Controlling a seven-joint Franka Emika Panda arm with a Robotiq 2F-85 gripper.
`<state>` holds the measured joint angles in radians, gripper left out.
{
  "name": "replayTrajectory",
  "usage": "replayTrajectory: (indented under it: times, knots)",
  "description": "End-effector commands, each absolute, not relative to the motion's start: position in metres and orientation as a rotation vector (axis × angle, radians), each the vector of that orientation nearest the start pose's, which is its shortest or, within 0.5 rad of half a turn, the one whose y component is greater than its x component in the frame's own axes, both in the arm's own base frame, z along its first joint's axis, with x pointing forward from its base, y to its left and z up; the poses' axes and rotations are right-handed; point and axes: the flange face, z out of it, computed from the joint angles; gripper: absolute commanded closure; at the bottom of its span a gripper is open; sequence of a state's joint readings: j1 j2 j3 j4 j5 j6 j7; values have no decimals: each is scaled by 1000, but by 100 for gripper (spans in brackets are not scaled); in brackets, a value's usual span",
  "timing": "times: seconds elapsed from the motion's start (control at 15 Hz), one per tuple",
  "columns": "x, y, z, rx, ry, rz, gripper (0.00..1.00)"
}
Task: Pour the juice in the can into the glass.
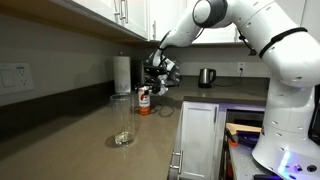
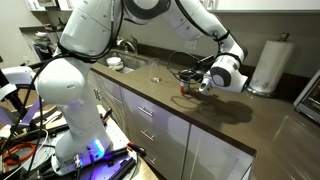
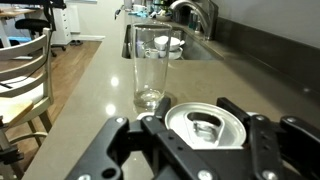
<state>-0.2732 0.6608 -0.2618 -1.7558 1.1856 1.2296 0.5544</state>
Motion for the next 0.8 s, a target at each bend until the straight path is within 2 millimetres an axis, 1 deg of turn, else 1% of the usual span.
replayTrajectory:
  times: [0.0, 0.07, 0.13, 0.73]
  knots:
    - [544, -162, 238, -1369, 1317, 1097, 69]
    - [543, -159, 239, -1374, 1324, 1089, 69]
    - [541, -155, 241, -1380, 1333, 1080, 73]
    - [526, -116, 250, -1417, 1388, 1031, 73]
